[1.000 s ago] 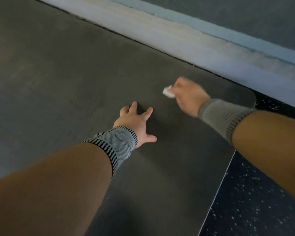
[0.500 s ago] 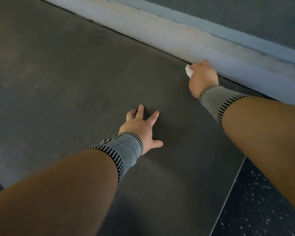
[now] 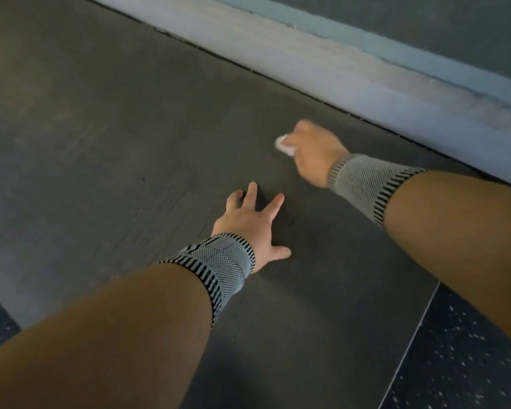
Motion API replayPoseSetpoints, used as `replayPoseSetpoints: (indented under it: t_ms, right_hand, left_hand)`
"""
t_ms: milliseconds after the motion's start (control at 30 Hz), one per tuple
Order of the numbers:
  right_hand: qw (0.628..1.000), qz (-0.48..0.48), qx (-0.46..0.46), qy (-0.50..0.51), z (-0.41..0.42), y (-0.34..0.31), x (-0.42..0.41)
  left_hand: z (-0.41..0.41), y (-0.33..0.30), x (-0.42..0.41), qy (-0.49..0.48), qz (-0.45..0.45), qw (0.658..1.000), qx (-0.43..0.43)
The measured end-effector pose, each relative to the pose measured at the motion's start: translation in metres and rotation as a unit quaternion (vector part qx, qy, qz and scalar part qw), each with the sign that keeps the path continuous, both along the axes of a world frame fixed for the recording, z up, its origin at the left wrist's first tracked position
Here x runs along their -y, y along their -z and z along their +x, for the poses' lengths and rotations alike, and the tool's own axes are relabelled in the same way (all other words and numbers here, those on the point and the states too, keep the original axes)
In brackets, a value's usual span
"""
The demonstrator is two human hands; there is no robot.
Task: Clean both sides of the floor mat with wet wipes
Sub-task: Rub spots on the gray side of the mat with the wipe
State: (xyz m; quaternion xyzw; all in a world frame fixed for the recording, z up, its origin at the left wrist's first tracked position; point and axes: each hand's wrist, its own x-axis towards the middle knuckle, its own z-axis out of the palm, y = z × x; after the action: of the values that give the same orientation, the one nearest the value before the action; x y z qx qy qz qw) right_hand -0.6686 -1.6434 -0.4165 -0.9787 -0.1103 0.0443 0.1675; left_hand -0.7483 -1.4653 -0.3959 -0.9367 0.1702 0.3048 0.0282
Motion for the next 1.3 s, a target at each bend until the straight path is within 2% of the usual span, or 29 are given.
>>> replayPoseSetpoints:
  t_ms: [67,100,167,233,267,400,433,533,567,633,700,767,800,833,900,967,1000,1067,1133,1167,1233,1300]
  right_hand:
    - [0.995,0.007,-0.004,-0.099,-0.006,0.003,-0.004]
    - [0.996,-0.01,0.003,-0.089,-0.001,0.002,0.002]
    - [0.998,-0.037,0.004,0.059,0.017,0.004,0.027]
    - [0.979,-0.054,-0.016,0.197,0.024,0.002,0.041]
    - [0.98,-0.051,-0.012,0.191,0.023,0.001,0.036]
    - [1.0,0.003,-0.001,-0.029,0.01,0.003,0.008]
    - [1.0,0.001,-0.001,-0.019,0.014,0.003,0.011]
    - [0.979,0.004,0.014,0.205,0.03,0.004,0.033]
    - [0.97,-0.022,0.005,0.24,0.031,0.001,0.031]
    - [0.985,-0.051,-0.004,0.166,0.026,-0.002,0.013]
    - [1.0,-0.006,-0.003,0.02,0.009,-0.001,-0.008]
    - [0.995,0.019,-0.007,-0.093,-0.006,0.001,-0.013]
    - [0.995,0.018,-0.002,-0.097,-0.003,0.002,-0.007]
    - [0.998,0.004,0.009,-0.054,0.005,0.002,0.0]
    - [0.991,-0.08,0.004,0.107,0.025,0.002,0.022]
    - [0.977,-0.109,-0.006,0.182,0.027,-0.005,0.026]
    - [0.983,-0.074,0.001,0.169,0.023,-0.005,0.02]
    - [0.999,0.01,0.01,0.034,0.0,-0.002,-0.003]
    - [0.994,0.022,-0.017,-0.108,-0.019,0.002,-0.014]
    - [0.993,0.018,-0.022,-0.114,-0.016,0.005,-0.009]
    - [1.0,0.015,-0.015,0.023,-0.003,0.009,0.011]
    - [0.982,-0.001,-0.002,0.186,0.004,0.008,0.023]
  left_hand:
    - [0.001,0.001,-0.002,0.001,-0.003,1.0,0.009]
    - [0.0,0.002,-0.003,-0.001,-0.004,1.0,0.012]
    - [-0.001,0.004,-0.004,-0.01,-0.005,1.0,0.015]
    - [-0.001,0.004,-0.004,-0.015,0.0,1.0,0.019]
    - [-0.001,0.004,-0.003,-0.016,0.002,1.0,0.017]
    - [0.001,0.003,-0.002,-0.019,-0.001,1.0,0.015]
    - [0.001,0.004,-0.003,-0.019,-0.002,1.0,0.017]
    - [-0.001,0.005,-0.004,-0.017,-0.004,1.0,0.019]
    - [-0.001,0.004,-0.003,-0.017,-0.003,1.0,0.02]
    - [0.0,0.002,-0.003,-0.019,-0.001,1.0,0.018]
    - [0.0,0.002,-0.002,-0.019,0.0,1.0,0.018]
    - [-0.001,0.002,-0.001,-0.019,-0.001,1.0,0.023]
    - [0.0,0.003,-0.002,-0.02,0.0,0.999,0.025]
    - [0.0,0.003,-0.002,-0.021,0.002,0.999,0.023]
    - [0.0,0.002,-0.001,-0.028,0.005,0.999,0.016]
    - [0.0,0.0,-0.001,-0.03,0.007,0.999,0.015]
    - [0.0,0.0,-0.001,-0.029,0.007,0.999,0.012]
    - [0.0,-0.001,0.0,-0.028,0.005,1.0,0.01]
    - [-0.001,-0.001,0.001,-0.027,0.003,0.999,0.016]
    - [0.0,-0.001,0.0,-0.027,0.003,0.999,0.018]
    - [0.0,0.0,-0.001,-0.029,0.003,0.999,0.014]
    - [-0.001,0.0,-0.002,-0.037,-0.001,0.999,0.017]
